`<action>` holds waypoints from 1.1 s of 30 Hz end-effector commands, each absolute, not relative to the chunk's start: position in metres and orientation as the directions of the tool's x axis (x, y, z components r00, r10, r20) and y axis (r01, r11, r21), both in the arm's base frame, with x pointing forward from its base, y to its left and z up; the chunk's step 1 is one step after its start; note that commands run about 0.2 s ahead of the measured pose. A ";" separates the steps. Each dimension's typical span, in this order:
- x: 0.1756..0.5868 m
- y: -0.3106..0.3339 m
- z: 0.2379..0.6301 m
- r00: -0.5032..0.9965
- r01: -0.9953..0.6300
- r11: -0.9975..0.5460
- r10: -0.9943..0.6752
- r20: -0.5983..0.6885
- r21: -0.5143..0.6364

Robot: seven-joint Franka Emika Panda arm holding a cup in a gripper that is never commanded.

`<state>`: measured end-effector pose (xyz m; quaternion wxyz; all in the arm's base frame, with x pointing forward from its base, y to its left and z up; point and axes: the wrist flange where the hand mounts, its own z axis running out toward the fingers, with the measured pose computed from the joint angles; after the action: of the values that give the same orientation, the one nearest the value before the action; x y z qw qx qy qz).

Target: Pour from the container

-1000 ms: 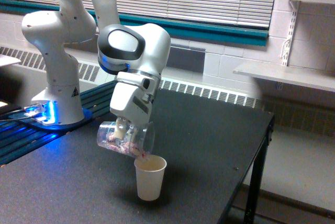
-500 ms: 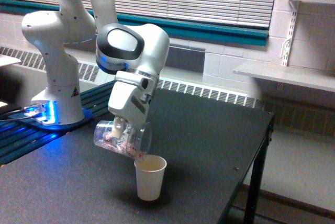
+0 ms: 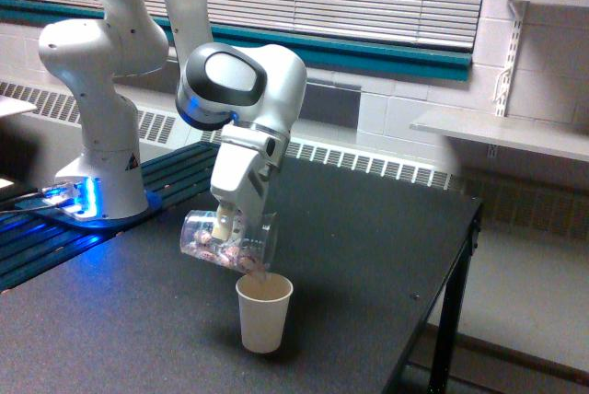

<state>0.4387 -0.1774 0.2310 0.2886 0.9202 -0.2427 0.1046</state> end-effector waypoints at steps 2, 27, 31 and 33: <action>0.439 -0.182 0.233 0.866 -0.497 -0.708 -0.373 0.332 0.502; 0.444 -0.183 0.239 0.876 -0.480 -0.704 -0.354 0.327 0.523; 0.446 -0.182 0.240 0.880 -0.472 -0.705 -0.345 0.326 0.529; 0.447 -0.182 0.241 0.881 -0.470 -0.705 -0.341 0.327 0.530</action>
<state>0.4418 -0.1848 0.2358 0.3070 0.9167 -0.2356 0.0993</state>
